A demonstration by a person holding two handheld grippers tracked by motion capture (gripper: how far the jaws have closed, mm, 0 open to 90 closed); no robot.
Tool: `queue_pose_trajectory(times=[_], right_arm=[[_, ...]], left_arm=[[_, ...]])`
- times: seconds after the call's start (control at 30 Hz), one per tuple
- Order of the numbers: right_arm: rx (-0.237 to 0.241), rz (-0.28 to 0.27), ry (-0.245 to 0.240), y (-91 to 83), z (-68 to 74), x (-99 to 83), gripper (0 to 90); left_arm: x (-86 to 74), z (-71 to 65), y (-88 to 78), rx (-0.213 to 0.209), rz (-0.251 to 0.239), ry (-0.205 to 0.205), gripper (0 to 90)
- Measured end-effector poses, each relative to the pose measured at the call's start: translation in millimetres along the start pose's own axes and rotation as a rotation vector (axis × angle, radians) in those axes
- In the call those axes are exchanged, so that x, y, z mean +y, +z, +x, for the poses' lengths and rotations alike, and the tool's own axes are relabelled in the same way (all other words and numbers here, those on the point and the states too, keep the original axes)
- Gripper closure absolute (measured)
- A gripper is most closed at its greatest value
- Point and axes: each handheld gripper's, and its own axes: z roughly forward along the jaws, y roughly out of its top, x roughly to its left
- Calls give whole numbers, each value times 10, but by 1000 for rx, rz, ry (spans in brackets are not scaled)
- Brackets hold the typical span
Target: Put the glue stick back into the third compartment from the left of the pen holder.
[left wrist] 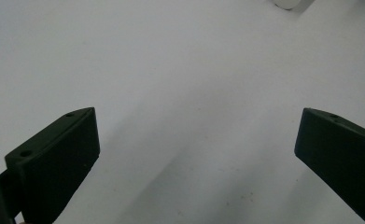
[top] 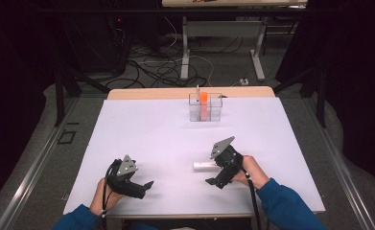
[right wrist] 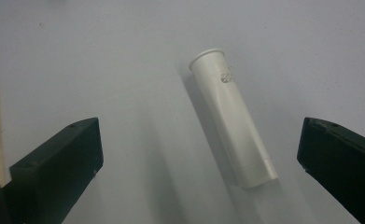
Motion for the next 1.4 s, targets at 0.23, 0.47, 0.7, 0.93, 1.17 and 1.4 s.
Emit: queue_pose_trajectory(times=[0.23, 0.47, 0.7, 0.93, 1.17, 1.4], right_arm=[[-7, 30, -67, 46, -47, 114, 87], [-6, 53, -113, 110, -88, 180, 192], [-8, 95, -150, 182, -103, 230, 325], [-11, 147, -185, 238, -147, 285, 413], [-1, 208, -209, 312, -159, 330, 490], [11, 285, -256, 388, -151, 417, 551]], left_arm=[[1, 1, 1, 0, 2, -1, 0], [4, 1, 6, -6, 3, 1, 0], [12, 12, -6, -19, 21, 6, 0], [7, 0, 11, -10, 10, -1, 0], [17, 5, 6, -21, 22, 8, 0], [11, -7, 14, -4, 18, 6, 0]])
